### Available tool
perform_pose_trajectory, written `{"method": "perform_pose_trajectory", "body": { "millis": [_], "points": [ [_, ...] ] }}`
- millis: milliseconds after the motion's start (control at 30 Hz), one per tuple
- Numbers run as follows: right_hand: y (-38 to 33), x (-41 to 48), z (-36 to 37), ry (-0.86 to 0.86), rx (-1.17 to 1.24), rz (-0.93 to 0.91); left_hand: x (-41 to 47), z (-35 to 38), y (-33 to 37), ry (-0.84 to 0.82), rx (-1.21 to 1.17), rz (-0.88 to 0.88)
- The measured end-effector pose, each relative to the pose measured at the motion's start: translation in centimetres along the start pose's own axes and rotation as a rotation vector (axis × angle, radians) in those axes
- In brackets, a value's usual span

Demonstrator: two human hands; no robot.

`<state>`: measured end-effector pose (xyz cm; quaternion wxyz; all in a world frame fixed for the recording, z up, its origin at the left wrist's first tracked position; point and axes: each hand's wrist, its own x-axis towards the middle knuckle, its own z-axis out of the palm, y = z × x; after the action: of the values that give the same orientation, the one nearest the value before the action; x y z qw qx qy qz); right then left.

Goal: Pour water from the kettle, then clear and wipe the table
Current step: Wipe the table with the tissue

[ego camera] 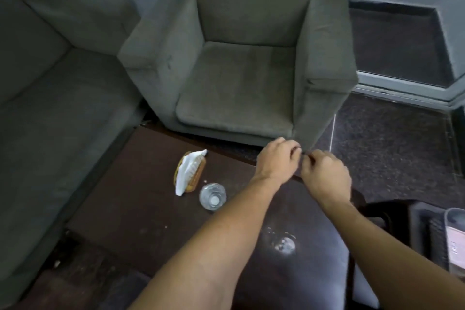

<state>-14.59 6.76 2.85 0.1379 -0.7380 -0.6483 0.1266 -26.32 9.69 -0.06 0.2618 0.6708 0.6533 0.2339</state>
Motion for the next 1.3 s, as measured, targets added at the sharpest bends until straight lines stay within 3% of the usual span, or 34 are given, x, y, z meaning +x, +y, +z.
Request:
{"method": "perform_pose_trajectory", "body": {
  "millis": [233,533,700,1000,1300],
  "points": [
    [-12.0,-2.0,6.0,-0.066,0.135,-0.082,-1.5,-9.9,-12.2,0.059,0.022,-0.165],
    [-18.2,-3.9,12.0,-0.253,0.279,0.142,-4.0,-13.6,-22.0,0.109,-0.026,-0.349],
    [-20.1,-4.1,14.6,-0.319,0.423,0.245,-4.6,-13.1,-24.6,0.093,-0.044,-0.436],
    [-23.4,-5.5,18.2,-0.452,0.47,0.254,-4.9,-12.9,-26.9,-0.004,-0.072,-0.514],
    [-27.0,-4.4,22.5,-0.485,0.559,0.472,-2.8,-12.9,-31.2,-0.151,-0.186,-0.612]
  ]
}}
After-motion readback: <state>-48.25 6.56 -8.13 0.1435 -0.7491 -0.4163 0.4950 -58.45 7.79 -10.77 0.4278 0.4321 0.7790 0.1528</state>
